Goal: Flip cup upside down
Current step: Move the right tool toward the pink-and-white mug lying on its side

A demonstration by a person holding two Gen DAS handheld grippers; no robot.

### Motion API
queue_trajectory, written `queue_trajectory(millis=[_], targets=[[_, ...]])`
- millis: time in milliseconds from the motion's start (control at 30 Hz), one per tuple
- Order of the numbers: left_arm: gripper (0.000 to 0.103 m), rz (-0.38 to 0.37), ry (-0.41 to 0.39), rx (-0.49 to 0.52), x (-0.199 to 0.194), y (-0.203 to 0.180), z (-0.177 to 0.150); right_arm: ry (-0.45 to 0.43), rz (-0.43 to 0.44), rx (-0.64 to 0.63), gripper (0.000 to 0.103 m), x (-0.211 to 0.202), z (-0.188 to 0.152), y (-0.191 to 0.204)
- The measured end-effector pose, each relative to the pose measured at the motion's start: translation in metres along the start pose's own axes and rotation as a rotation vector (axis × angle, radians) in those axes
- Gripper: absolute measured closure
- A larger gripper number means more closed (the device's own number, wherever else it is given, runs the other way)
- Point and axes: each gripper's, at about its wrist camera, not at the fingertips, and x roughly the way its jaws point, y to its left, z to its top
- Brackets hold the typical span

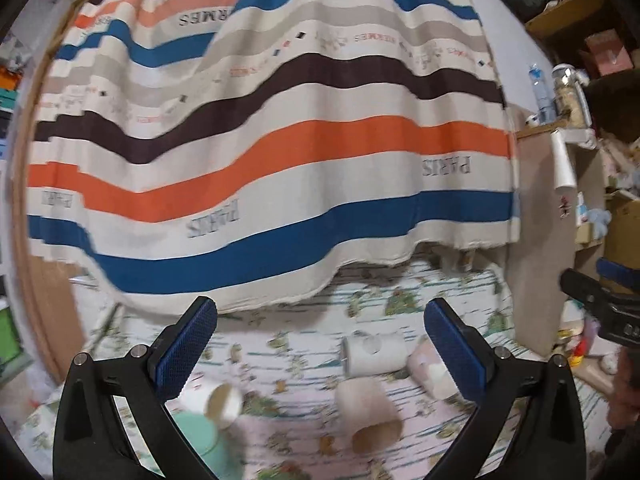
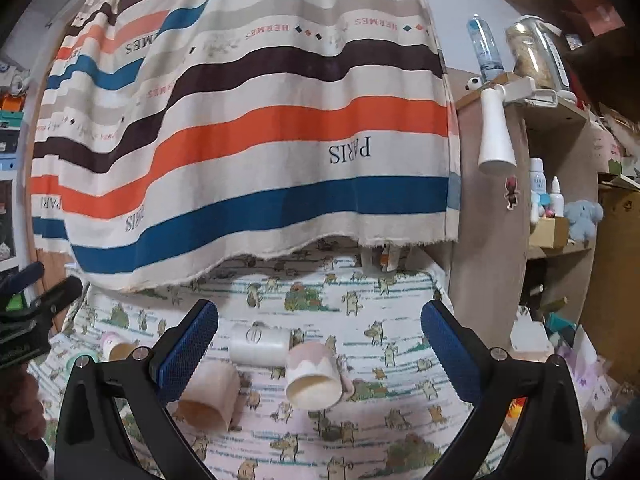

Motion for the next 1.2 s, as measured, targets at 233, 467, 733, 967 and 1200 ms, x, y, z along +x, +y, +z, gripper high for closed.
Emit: queue_trajectory(millis=[233, 467, 733, 967, 1200], targets=[[0.0, -0.019, -0.005, -0.014, 0.028, -0.002, -0.004, -0.001, -0.029, -0.037, 0.001, 0.032, 0.022, -0.004], [0.0, -0.019, 0.049, -0.008, 0.061, 0.007, -0.017, 0.062, 0.001, 0.076, 0.001, 0.082, 0.019, -0.015], [0.0, -0.034, 0.143, -0.052, 0.086, 0.022, -0.043, 0.184, 0.003, 0.079, 0.001, 0.133, -0.02, -0.012], [0.0, -0.016, 0.257, -0.075, 0.117, 0.027, -0.068, 0.334, 0.061, 0.096, 0.001, 0.17, -0.05, -0.007], [0.0, -0.038, 0.345, -0.125, 0.135, 0.035, -0.083, 0.472, 0.072, 0.087, 0.006, 0.204, -0.08, -0.001]])
